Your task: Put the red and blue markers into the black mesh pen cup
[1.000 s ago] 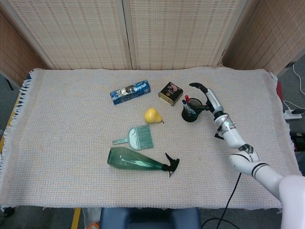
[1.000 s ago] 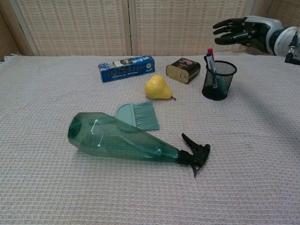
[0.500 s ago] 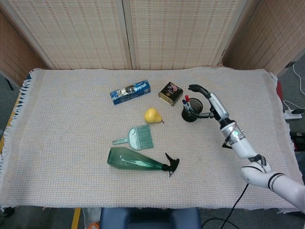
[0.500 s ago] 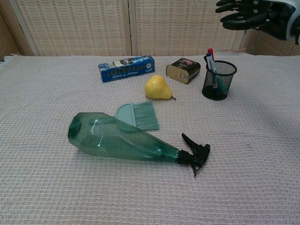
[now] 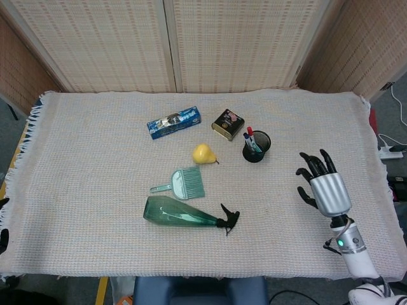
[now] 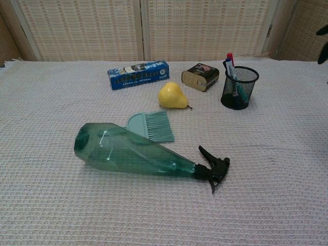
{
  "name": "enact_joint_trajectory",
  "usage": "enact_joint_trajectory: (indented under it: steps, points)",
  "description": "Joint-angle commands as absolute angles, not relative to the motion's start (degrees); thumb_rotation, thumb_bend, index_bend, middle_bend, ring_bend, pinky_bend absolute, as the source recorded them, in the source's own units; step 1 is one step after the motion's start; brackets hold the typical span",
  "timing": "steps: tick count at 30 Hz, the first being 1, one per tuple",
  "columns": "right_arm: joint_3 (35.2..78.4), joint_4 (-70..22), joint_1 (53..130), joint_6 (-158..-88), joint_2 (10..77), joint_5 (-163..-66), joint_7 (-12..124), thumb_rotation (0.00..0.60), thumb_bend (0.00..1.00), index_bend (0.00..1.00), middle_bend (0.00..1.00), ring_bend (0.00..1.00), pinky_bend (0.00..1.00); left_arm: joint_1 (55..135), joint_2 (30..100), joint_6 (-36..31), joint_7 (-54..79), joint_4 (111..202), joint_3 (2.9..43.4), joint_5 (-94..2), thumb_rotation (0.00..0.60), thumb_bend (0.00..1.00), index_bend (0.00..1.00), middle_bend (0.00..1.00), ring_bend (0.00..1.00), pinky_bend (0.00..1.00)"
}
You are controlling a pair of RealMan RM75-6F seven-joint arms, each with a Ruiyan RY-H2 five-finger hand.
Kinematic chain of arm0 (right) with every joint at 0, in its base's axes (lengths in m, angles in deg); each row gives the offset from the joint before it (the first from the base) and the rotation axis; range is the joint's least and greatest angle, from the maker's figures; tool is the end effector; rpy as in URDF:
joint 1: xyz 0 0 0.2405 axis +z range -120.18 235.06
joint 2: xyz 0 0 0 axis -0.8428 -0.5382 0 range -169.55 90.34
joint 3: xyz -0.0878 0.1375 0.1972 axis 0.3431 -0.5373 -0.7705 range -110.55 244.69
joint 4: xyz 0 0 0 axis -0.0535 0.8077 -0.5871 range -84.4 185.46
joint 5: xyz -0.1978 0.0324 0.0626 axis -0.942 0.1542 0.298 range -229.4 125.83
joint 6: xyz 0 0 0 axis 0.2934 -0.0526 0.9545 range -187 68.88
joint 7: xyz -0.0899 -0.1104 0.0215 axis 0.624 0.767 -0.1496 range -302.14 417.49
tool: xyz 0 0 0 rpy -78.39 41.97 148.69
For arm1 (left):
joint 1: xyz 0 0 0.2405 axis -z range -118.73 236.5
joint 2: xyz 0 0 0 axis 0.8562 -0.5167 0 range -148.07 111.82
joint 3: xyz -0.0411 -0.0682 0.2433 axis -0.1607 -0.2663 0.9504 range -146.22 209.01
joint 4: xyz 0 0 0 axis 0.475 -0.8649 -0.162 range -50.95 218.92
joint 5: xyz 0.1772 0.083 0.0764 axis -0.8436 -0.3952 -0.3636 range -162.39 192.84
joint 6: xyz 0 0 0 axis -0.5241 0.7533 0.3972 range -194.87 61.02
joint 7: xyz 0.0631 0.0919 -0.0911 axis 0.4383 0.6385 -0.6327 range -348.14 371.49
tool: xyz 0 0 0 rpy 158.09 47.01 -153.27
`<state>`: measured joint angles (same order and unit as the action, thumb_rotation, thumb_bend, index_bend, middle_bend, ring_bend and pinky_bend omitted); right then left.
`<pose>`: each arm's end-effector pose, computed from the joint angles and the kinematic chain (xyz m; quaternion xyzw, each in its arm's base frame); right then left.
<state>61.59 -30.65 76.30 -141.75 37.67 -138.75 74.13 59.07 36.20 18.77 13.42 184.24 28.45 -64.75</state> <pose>-0.2664 -0.2637 0.1017 0.6711 -0.2297 0.3889 0.5879 -0.3205 0.1535 0.2072 -0.5559 -0.4089 -0.3323 0.6430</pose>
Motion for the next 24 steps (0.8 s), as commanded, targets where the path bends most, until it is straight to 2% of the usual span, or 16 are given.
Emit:
enact_joint_trajectory:
  steps: [1,7,20,24]
  points:
    - [64.9,-31.3,65.8,-148.3,40.8,-133.8,88.9,0.600,0.25,0.45,0.12,0.17,0.07,59.1,36.3,18.7,13.9,184.5,28.7,-65.2,0.600,0.51,0.14,0.01,0.00,0.28]
    - [64.3,-30.4,65.6,-147.3,39.7,-134.0,82.9,0.600,0.25,0.46,0.12,0.18,0.07,59.6,36.6,17.5,13.8,184.2,29.0,-65.1,0.600,0.51,0.14,0.01,0.00,0.28]
    - [64.1,-38.5,64.7,-143.9,34.1,-133.9,68.1,0.600,0.25,0.48,0.12,0.18,0.07,60.3,37.3,16.3,14.4,183.6,29.4,-65.2,0.600,0.51,0.14,0.01,0.00,0.28]
    - [63.8,-38.9,64.4,-144.1,33.5,-134.1,66.9,0.600,0.25,0.42,0.12,0.18,0.07,60.6,37.3,15.8,14.7,183.6,29.4,-64.8,0.600,0.51,0.14,0.01,0.00,0.28]
